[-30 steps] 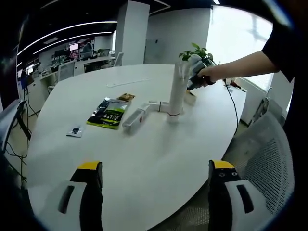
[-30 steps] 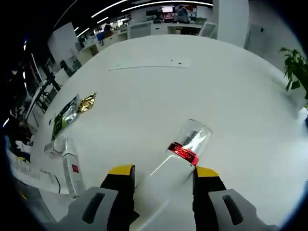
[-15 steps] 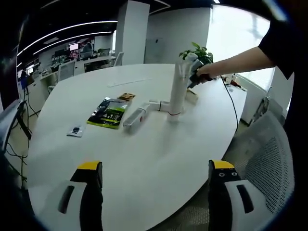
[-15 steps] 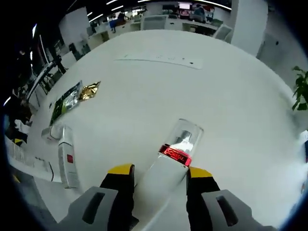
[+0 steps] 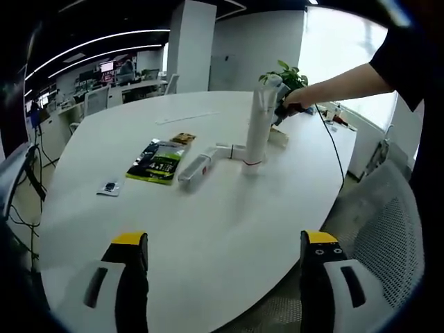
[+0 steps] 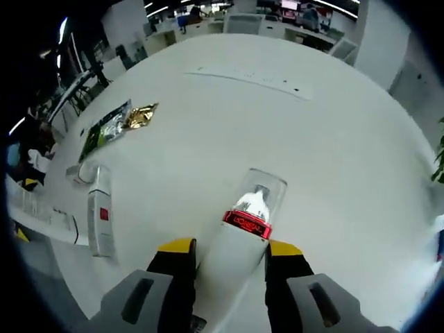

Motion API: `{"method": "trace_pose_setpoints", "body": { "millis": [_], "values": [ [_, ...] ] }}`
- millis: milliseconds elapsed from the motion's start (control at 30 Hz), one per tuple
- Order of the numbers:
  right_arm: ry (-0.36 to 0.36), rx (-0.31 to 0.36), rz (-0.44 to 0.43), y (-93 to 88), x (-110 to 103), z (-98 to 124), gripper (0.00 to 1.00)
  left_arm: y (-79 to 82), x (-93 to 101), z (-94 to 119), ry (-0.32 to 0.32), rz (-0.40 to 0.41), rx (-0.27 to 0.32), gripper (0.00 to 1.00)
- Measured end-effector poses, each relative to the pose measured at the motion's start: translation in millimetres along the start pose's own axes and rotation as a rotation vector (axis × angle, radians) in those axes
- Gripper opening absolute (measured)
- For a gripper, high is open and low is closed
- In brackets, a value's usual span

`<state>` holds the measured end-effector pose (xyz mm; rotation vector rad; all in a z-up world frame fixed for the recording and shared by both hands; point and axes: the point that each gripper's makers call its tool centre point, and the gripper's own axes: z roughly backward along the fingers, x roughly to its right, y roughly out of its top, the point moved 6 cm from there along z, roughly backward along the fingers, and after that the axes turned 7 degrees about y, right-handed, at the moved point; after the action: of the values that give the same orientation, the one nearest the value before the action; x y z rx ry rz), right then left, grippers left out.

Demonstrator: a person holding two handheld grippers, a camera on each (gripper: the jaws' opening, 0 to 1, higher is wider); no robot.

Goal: Arrange the skincare products in the storage area until every visible bottle or jar stands upright without overlapping.

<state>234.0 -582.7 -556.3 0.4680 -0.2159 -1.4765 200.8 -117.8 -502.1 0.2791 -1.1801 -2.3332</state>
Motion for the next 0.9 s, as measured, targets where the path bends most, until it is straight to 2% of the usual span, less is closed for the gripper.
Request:
{"method": "trace_pose_setpoints", "body": {
  "millis": [100, 400, 467, 633, 767, 900],
  "values": [
    [0.012, -0.019, 0.038, 0.0, -7.3, -0.2, 0.27, -0.1, 0.0, 0.0, 0.001, 0.0, -0.002, 0.83],
    [0.025, -0.063, 0.094, 1.0, -7.8, -2.4, 0.2, 0.1, -0.8, 0.1, 0.004, 0.001, 0.0, 0.83],
    [0.044, -0.098, 0.113, -0.5, -9.8, -2.3, 0.2, 0.0, -0.8, 0.0, 0.004, -0.001, 0.0, 0.83],
    [0.06, -0.151, 0.097, -2.5, -9.4, -2.2, 0.19, 0.4, -0.8, -0.1, 0.004, -0.001, 0.002, 0.83],
    [0.045, -0.2, 0.15, -2.9, -11.5, -3.2, 0.2, 0.9, -0.4, 0.1, 0.005, -0.003, 0.002, 0.83],
    [0.015, -0.231, 0.13, 0.7, -12.2, -5.7, 0.21, 1.4, 0.0, 0.0, 0.006, -0.005, 0.002, 0.83]
  ]
}}
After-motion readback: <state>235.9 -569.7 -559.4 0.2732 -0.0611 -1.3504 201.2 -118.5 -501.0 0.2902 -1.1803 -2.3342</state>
